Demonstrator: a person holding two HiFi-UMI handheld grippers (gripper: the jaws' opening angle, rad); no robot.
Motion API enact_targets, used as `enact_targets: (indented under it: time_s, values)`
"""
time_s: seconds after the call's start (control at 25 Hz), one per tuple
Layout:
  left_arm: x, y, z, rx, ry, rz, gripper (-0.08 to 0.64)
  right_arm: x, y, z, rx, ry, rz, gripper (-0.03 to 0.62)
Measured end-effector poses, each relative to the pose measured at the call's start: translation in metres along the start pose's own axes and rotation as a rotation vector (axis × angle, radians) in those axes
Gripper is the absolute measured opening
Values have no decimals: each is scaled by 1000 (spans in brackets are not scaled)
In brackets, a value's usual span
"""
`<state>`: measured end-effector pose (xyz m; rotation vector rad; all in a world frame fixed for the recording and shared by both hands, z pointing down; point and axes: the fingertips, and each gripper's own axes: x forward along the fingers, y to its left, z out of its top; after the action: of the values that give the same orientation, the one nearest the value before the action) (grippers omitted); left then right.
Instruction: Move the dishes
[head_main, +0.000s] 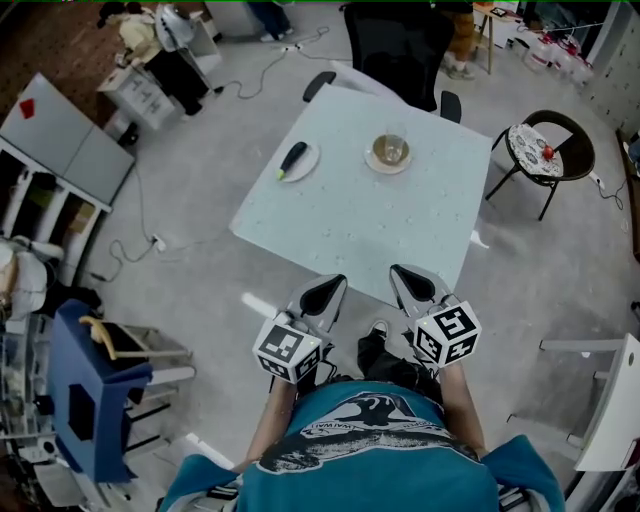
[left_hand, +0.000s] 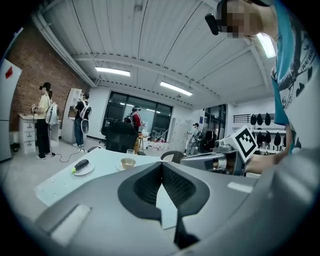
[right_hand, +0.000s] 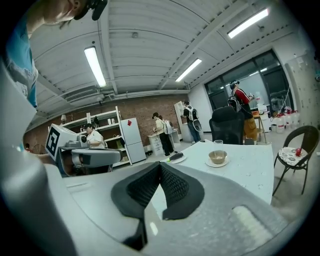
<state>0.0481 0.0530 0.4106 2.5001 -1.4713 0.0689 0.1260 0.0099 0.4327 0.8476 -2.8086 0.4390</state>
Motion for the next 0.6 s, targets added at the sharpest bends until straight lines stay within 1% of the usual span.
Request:
enact_targets:
  time_s: [0.12, 0.28, 0.44, 0.6]
  values:
    - [18, 15, 5, 9, 22, 20, 11, 12, -22, 2, 20, 8, -4, 3]
    - [40, 25, 14, 17, 23, 18, 11, 25, -45, 3, 50, 12, -6, 3]
    - [58, 24, 20, 40, 59, 18, 11, 34, -61, 3, 68, 17, 10, 3]
    - [73, 18, 21, 84, 96, 7, 11, 44, -71, 2, 89, 26, 24, 3]
